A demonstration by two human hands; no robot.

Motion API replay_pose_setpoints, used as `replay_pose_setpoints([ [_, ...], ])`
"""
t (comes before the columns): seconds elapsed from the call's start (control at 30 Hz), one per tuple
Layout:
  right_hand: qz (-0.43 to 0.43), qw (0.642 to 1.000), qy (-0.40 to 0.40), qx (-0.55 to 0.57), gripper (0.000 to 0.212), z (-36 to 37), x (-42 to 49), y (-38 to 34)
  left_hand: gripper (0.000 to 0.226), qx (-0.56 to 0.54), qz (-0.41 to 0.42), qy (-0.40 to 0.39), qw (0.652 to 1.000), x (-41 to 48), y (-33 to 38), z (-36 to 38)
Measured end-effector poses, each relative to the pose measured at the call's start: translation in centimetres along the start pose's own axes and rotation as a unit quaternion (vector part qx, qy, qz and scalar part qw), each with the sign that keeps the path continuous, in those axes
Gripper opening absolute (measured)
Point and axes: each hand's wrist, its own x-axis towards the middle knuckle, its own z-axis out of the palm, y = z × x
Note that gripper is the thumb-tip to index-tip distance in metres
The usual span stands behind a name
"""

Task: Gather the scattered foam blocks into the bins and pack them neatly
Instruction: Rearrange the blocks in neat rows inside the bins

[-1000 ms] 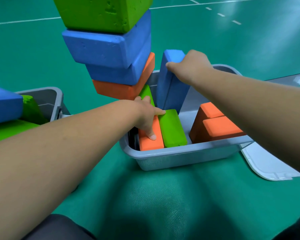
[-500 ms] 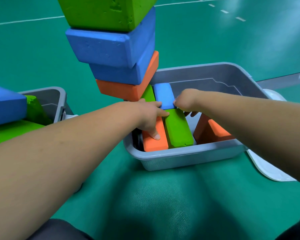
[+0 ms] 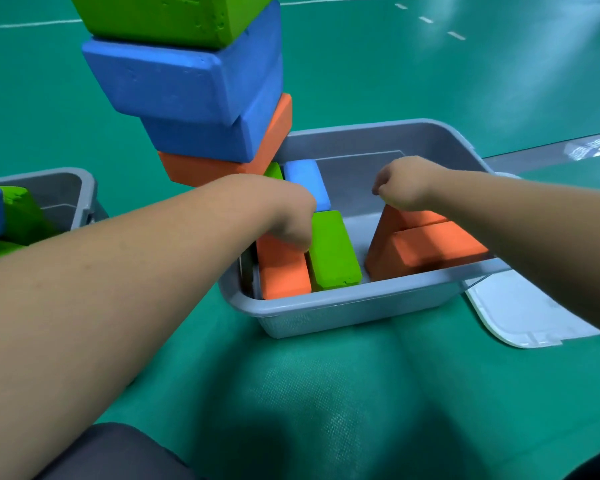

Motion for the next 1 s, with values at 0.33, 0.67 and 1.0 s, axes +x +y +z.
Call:
replay_pose_setpoints([
  [0.33, 0.027, 0.997, -0.047, -0.062, 0.062, 1.3, -3.3, 6.4, 0.081, -0.026, 0.04, 0.03, 0.998, 3.3, 4.3, 1.0],
  [0.67, 0.02, 0.997, -0.069, 0.017, 0.088, 1.4, -2.1, 6.9, 0.103, -0.054, 0.03, 0.004, 0.998, 3.6, 3.3, 1.4],
  [1.0, 0.004, 0.991, 0.109, 0.078, 0.074, 0.6, 0.6, 4.4, 0.114, -0.057, -0.008, 0.016, 0.998, 3.1, 3.0, 2.4],
])
